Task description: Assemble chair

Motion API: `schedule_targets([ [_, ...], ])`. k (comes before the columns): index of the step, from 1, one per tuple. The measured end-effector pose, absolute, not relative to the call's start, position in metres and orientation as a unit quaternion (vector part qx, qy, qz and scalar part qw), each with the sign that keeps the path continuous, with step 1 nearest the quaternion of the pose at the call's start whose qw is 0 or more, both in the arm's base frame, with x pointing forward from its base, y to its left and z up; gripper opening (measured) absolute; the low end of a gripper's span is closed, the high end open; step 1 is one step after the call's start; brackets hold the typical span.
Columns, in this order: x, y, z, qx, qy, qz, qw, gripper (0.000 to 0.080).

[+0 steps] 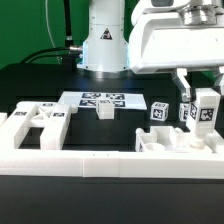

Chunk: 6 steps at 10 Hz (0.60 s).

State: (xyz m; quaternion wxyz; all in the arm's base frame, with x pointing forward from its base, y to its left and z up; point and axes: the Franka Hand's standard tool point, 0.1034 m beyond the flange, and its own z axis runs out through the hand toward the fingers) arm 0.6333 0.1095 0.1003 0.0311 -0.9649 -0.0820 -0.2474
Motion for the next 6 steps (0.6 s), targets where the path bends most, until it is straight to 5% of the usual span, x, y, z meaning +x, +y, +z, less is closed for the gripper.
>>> schedule_targets([
  [6,0.6361,0.1142,0.1005,-0.959,-0.086,-0.268,0.031,0.0287],
])
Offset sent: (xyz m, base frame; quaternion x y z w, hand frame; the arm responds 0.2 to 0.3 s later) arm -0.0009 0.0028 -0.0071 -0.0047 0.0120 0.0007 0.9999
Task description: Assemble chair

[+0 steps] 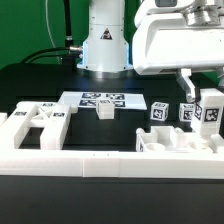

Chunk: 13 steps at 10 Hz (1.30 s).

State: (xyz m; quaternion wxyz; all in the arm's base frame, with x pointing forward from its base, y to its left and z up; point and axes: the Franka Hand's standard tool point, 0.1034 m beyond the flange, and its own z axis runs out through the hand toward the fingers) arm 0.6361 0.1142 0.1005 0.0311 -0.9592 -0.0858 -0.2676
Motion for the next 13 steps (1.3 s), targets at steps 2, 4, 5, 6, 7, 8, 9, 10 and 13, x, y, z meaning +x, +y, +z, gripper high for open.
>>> schedule_targets([
  [2,0.636,0.113,0.1,-0.959,-0.092,-0.268,0.029,0.0287],
  [4,0.637,0.106,0.099,-0.959,-0.096,-0.266,0.025,0.0287],
  [5,0.636,0.105,0.099,-0.959,-0.095,-0.265,0.025,0.0287],
  [6,0.635,0.106,0.098,-0.959,-0.096,-0.264,0.025,0.0287],
  [7,0.634,0.107,0.097,-0.959,-0.096,-0.264,0.025,0.0287],
  [8,0.634,0.108,0.096,-0.959,-0.097,-0.265,0.025,0.0287],
  [9,0.633,0.108,0.093,-0.959,-0.097,-0.263,0.025,0.0287],
  [10,0.632,0.11,0.089,-0.96,-0.098,-0.262,0.026,0.0287],
  [13,0.63,0.109,0.084,-0.96,-0.1,-0.26,0.025,0.0287],
])
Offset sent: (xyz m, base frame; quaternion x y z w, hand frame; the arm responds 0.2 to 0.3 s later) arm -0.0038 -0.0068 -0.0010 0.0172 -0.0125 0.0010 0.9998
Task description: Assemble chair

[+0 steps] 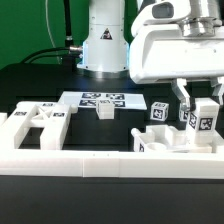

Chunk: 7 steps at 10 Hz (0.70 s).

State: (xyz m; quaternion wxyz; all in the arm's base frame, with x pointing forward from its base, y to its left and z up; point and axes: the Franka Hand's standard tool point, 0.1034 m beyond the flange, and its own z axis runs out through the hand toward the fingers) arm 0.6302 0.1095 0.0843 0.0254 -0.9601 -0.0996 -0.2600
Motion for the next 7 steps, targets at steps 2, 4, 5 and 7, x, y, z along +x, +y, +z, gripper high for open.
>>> schedule_targets([
  [2,0.63,0.109,0.084,-0.96,-0.101,-0.261,0.025,0.0287],
  [4,0.63,0.109,0.084,-0.96,-0.101,-0.261,0.025,0.0448],
  [5,0.63,0.109,0.084,-0.96,-0.101,-0.26,0.025,0.0575],
  [7,0.634,0.106,0.095,-0.96,-0.106,-0.259,0.023,0.0634],
])
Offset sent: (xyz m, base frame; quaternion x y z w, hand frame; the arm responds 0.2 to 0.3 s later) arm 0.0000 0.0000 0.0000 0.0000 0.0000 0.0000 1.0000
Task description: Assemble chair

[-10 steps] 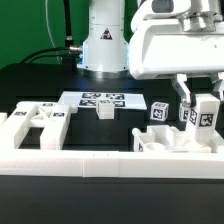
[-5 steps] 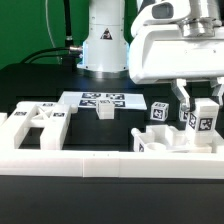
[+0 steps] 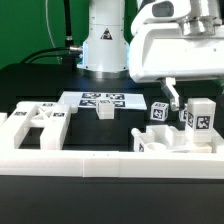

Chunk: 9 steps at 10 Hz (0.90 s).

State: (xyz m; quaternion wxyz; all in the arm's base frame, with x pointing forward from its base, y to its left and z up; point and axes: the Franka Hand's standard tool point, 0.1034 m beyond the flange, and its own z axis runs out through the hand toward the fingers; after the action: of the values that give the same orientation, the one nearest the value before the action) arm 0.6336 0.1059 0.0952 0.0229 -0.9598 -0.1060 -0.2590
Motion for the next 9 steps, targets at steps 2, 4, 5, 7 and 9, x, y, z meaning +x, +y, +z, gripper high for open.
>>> schedule_targets([
  [2,0.636,0.099,0.11,-0.961,-0.111,-0.252,0.02,0.0645],
  [4,0.639,0.093,0.121,-0.961,-0.111,-0.251,0.019,0.0648],
  [5,0.638,0.094,0.118,-0.962,-0.112,-0.25,0.019,0.0648],
  [7,0.637,0.095,0.116,-0.963,-0.112,-0.246,0.019,0.0648],
  [9,0.636,0.092,0.113,-0.966,-0.114,-0.231,0.019,0.0648],
])
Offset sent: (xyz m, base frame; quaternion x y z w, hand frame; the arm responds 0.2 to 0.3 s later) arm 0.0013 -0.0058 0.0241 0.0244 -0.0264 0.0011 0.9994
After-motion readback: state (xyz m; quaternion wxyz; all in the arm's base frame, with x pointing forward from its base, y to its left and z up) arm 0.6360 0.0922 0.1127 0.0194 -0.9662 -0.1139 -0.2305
